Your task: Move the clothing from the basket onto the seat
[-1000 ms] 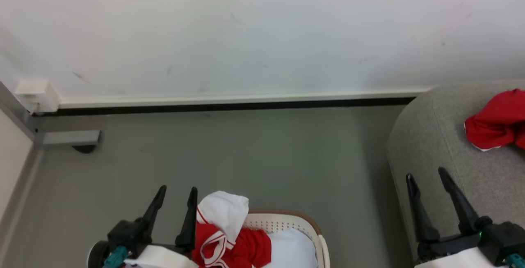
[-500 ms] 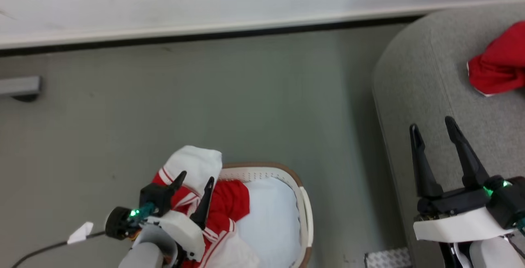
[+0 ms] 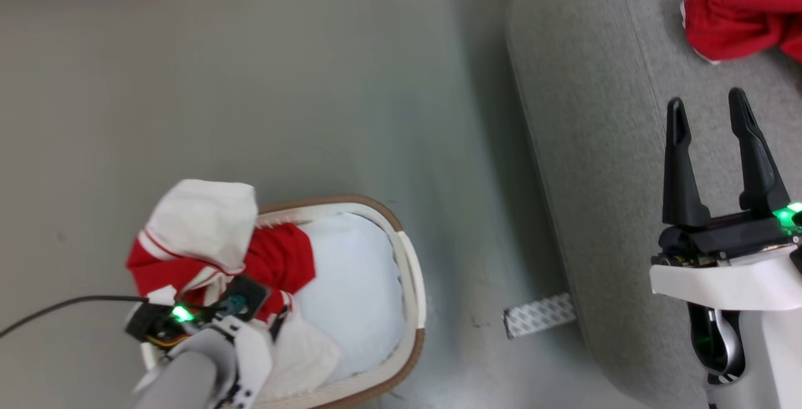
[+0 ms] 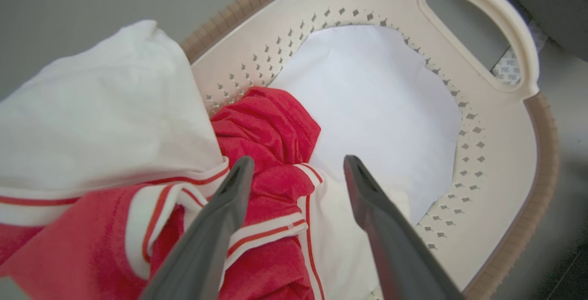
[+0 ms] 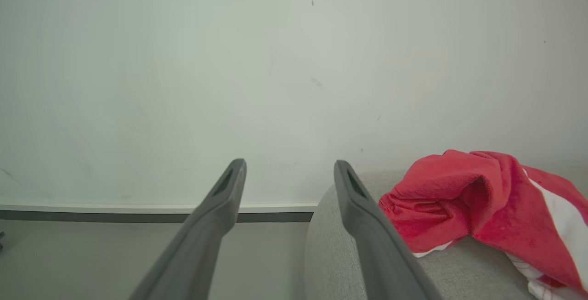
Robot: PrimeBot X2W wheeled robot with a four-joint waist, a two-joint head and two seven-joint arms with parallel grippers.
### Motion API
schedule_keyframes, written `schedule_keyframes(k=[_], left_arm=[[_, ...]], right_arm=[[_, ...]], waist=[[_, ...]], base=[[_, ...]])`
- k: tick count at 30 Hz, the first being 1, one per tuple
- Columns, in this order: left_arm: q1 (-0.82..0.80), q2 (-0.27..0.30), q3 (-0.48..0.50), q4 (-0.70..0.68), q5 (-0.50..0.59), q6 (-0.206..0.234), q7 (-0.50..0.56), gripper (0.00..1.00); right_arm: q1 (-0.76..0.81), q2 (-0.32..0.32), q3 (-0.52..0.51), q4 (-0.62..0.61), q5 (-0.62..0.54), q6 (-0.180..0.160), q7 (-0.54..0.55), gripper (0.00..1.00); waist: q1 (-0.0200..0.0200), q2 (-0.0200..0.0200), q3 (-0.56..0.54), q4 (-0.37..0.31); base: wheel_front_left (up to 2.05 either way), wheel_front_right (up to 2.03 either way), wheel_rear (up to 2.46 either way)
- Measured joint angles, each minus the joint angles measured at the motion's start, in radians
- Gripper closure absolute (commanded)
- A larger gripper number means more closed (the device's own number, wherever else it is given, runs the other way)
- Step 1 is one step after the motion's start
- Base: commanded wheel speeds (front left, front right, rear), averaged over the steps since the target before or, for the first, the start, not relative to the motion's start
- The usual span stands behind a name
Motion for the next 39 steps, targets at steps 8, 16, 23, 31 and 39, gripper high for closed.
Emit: schedule_keyframes(k=[8,16,23,31,39], left_arm=[[-0.057,0.063,-0.156,0.135,0.021,-0.002,0.031,0.0],[-0.129,0.144,-0.248,0.186,0.05,-0.002,0.142,0.0],[-0.15,0.165,-0.306,0.197,0.065,-0.002,0.183,0.0],[-0.158,0.15,-0.333,0.203,0.015,-0.001,0.188,1.0],[-0.112,0.065,-0.316,0.203,-0.071,-0.002,0.12,1.0]], right_arm=[[-0.046,0.007,0.02,-0.001,0.013,0.0,0.0,0.0],[-0.064,0.01,0.042,-0.011,0.067,0.0,0.0,0.0],[-0.081,0.01,0.054,-0.01,0.092,0.0,0.0,0.0],[-0.084,0.011,0.058,-0.002,0.096,0.0,0.0,0.0],[-0.085,0.012,0.042,0.021,0.053,0.0,0.0,0.0]], waist=[[-0.0001,0.0,0.105,-0.08],[-0.0002,0.0,0.199,-0.149],[-0.0002,0.0,0.247,-0.186],[-0.0002,0.0,0.245,-0.19],[-0.0003,0.0,0.135,-0.16]], base=[[0.0,0.0,0.0],[0.0,0.0,0.0],[0.0,0.0,0.0],[0.0,0.0,0.0],[0.0,0.0,0.0]])
